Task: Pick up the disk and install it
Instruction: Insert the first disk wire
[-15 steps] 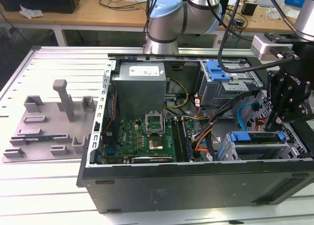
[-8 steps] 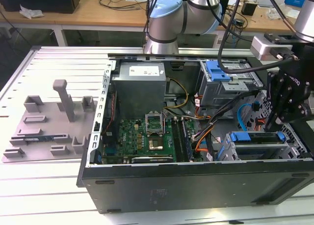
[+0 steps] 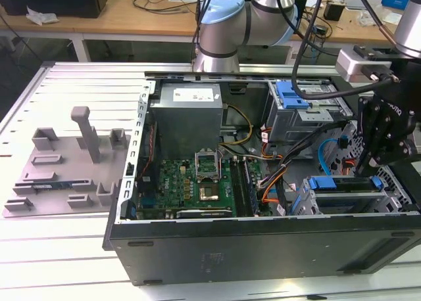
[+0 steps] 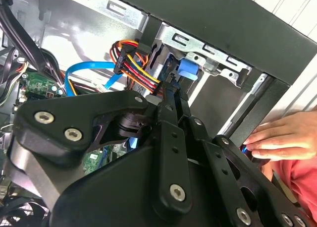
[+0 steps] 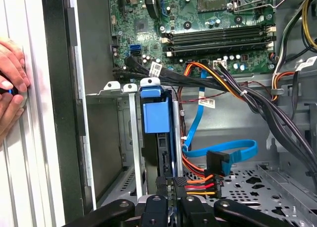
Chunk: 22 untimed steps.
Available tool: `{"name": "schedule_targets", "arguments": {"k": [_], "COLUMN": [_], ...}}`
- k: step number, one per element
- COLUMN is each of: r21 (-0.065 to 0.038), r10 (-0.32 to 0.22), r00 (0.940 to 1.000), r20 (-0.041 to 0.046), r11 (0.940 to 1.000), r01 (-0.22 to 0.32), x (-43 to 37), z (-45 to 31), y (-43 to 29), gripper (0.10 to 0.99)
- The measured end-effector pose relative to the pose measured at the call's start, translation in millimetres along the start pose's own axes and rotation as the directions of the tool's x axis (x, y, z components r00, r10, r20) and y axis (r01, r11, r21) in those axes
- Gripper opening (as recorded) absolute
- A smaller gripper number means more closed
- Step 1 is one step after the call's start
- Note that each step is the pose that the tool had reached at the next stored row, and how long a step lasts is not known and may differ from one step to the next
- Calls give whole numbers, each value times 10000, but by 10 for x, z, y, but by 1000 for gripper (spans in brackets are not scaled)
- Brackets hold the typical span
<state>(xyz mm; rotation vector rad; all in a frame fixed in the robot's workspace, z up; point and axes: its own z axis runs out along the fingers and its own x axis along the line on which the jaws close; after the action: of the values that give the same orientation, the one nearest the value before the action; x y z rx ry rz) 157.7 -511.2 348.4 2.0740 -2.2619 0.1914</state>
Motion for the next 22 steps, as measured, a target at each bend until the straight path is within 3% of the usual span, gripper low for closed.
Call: {"name": "schedule_targets", "arguments": {"k": [22], "r21": [-1], "r10": [2], "r00": [10000], "r20": [0], "r11": [10000], "r01": [-2], "x": [0], "z": [60], "y": [1], "gripper": [169]}}
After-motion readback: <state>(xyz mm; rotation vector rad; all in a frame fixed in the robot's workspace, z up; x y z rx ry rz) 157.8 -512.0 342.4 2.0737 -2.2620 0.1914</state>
